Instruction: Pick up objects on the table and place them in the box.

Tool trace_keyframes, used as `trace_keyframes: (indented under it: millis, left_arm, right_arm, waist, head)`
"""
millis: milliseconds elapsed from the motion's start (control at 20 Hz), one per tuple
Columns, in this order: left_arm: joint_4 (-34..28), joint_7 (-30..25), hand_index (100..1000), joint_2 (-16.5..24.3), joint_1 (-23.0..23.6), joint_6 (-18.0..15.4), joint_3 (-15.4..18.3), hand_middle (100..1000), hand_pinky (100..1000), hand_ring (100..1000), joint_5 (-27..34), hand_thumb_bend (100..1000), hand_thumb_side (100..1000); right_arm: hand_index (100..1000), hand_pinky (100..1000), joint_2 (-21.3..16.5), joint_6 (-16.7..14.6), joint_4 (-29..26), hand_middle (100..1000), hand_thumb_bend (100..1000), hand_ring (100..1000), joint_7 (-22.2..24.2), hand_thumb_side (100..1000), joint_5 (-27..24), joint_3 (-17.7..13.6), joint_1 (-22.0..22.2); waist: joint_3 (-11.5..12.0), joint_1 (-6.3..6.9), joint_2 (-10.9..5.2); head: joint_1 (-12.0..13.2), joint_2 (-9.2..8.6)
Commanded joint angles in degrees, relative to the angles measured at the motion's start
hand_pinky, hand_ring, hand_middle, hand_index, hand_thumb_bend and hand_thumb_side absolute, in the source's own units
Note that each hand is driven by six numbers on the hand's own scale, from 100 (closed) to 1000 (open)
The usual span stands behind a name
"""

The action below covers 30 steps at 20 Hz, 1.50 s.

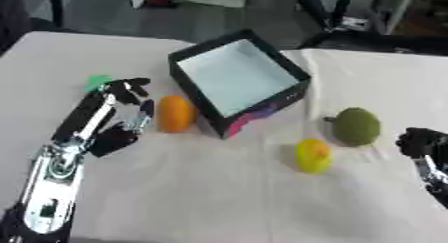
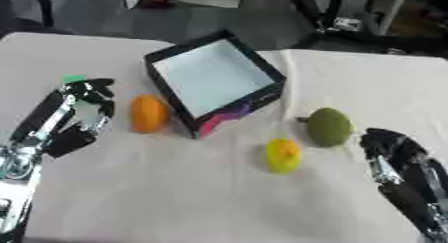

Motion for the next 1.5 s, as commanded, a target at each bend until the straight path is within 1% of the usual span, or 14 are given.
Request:
trace_keyframes:
  millis: [50, 700, 800, 900, 1000, 1100, 1150, 1200, 1250, 1350, 1450, 1500]
  left_arm:
    - [-0.9, -0.1, 894, 0.3, -0.6, 0.0, 0.0, 664, 707, 640, -0.1, 126, 826]
    - [-0.8, -0.1, 895, 0.4, -0.8, -0.1, 0.1, 667, 709, 644, -0.2, 128, 819]
    - [-0.6, -0.1, 899, 2.3, -2.1, -0.1, 0.0, 680, 716, 657, -0.4, 140, 802]
    - [0.3, -0.5, 904, 6.2, -4.7, -0.5, -0.6, 695, 730, 669, -0.3, 160, 764]
    - [2.4, -1.3, 909, 12.3, -8.9, -1.1, -1.8, 711, 744, 682, -0.6, 199, 731]
    - [6.5, -2.8, 911, 18.6, -13.7, -2.4, -4.1, 727, 754, 696, 0.2, 229, 693]
    - [9.3, -4.0, 913, 21.6, -16.2, -3.2, -5.7, 740, 763, 709, 1.0, 259, 678]
    - [12.4, -5.6, 921, 24.3, -18.8, -4.2, -7.3, 760, 780, 732, 1.7, 292, 664]
    - [16.1, -8.3, 926, 26.9, -21.8, -5.5, -9.5, 777, 795, 749, 2.0, 317, 648]
    - [24.3, -15.4, 928, 29.6, -27.8, -8.3, -13.5, 801, 811, 766, 2.0, 366, 624]
    - [33.0, -22.4, 931, 30.2, -33.6, -11.0, -16.2, 814, 822, 778, 0.5, 440, 592]
    - [37.0, -24.7, 932, 30.0, -36.3, -12.1, -16.9, 814, 824, 778, -1.3, 456, 569]
  right_arm:
    - [765, 770, -0.6, -0.1, -1.3, 677, 100, 743, 0.1, 520, 0.1, -0.1, -0.2]
    - [765, 770, -0.6, -0.1, -1.3, 677, 100, 744, 0.1, 522, 0.3, -0.1, -0.2]
    - [765, 770, -0.6, -0.1, -1.2, 678, 100, 744, 0.2, 523, 0.3, -0.1, -0.2]
    - [765, 770, -0.7, -0.1, -1.1, 678, 100, 744, 0.2, 525, 0.3, 0.0, -0.1]
    - [765, 770, -0.9, 0.0, -1.0, 678, 100, 744, 0.3, 526, 0.3, 0.0, 0.0]
    - [765, 770, -1.2, 0.0, -0.9, 678, 100, 744, 0.3, 527, 0.3, 0.1, 0.1]
    - [765, 771, -1.3, 0.0, -0.8, 678, 100, 744, 0.4, 529, 0.3, 0.2, 0.1]
    - [764, 771, -1.4, 0.0, -0.7, 678, 100, 744, 0.4, 530, 0.3, 0.2, 0.2]
    - [765, 771, -1.6, 0.0, -0.6, 678, 100, 744, 0.5, 531, 0.4, 0.3, 0.2]
    - [765, 771, -1.8, 0.0, -0.6, 678, 100, 744, 0.7, 532, 0.4, 0.5, 0.4]
    - [765, 771, -1.9, 0.0, -0.5, 678, 100, 744, 0.8, 535, 0.5, 0.6, 0.5]
    - [765, 771, -2.0, 0.0, -0.5, 678, 100, 745, 0.8, 535, 0.5, 0.6, 0.5]
  waist:
    - [0.0, 0.85, -1.26]
    - [-0.1, 0.88, -1.24]
    - [-0.4, 0.93, -1.31]
    - [-0.7, 1.1, -1.45]
    - [-1.0, 1.44, -1.73]
    - [-1.3, 1.73, -1.94]
    - [-1.5, 1.89, -2.03]
    - [-1.7, 2.04, -2.1]
    - [-1.9, 2.21, -2.18]
    - [-2.2, 2.43, -2.3]
    - [-2.3, 2.59, -2.41]
    - [-2.3, 2.62, -2.45]
  head:
    - [0.1, -0.11]
    - [0.0, -0.11]
    - [0.4, -0.11]
    - [0.8, -0.11]
    - [1.2, -0.11]
    - [1.4, -0.11]
    - [1.4, -0.11]
    - [1.5, -0.11]
    - [1.6, -0.11]
    - [1.8, -0.11]
    - [1.9, -0.11]
    - [1.9, -0.11]
